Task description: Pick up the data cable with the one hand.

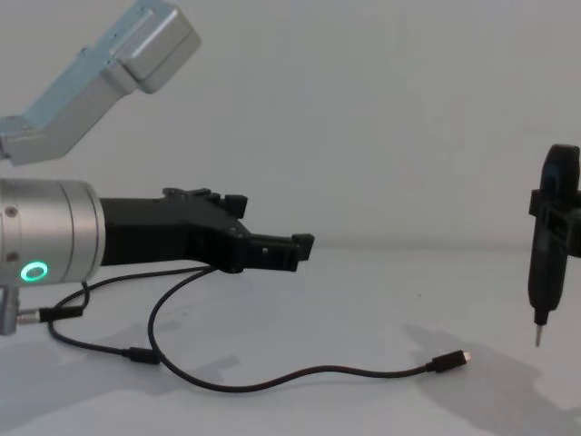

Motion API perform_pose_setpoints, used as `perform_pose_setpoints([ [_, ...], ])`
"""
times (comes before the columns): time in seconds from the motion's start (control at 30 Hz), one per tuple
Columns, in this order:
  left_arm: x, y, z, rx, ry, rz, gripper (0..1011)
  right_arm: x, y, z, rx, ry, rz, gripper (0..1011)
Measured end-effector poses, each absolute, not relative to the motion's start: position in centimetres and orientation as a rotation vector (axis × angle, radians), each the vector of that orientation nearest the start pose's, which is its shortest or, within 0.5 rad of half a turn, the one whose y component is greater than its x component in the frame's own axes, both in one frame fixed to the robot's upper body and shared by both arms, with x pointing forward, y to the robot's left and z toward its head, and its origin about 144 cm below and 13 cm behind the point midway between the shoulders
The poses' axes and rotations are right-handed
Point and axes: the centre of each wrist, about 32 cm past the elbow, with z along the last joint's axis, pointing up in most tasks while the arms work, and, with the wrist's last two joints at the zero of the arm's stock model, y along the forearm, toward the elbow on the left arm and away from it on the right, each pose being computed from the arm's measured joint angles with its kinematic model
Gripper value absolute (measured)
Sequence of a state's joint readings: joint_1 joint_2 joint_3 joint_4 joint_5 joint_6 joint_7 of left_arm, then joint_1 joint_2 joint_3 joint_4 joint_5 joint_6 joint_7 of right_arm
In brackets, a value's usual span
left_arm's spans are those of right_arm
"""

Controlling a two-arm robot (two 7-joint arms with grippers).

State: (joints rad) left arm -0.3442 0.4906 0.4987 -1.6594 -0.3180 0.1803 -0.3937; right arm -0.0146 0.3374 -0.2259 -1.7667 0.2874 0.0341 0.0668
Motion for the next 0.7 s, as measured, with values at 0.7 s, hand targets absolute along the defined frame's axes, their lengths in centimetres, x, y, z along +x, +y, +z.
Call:
perform_pose_setpoints([
  [0.7, 57.4, 23.4, 126.5, 0.389, -0.216, 0.401, 1001, 44.3, -23.7, 118.9, 0.026, -0.075, -1.229, 274],
])
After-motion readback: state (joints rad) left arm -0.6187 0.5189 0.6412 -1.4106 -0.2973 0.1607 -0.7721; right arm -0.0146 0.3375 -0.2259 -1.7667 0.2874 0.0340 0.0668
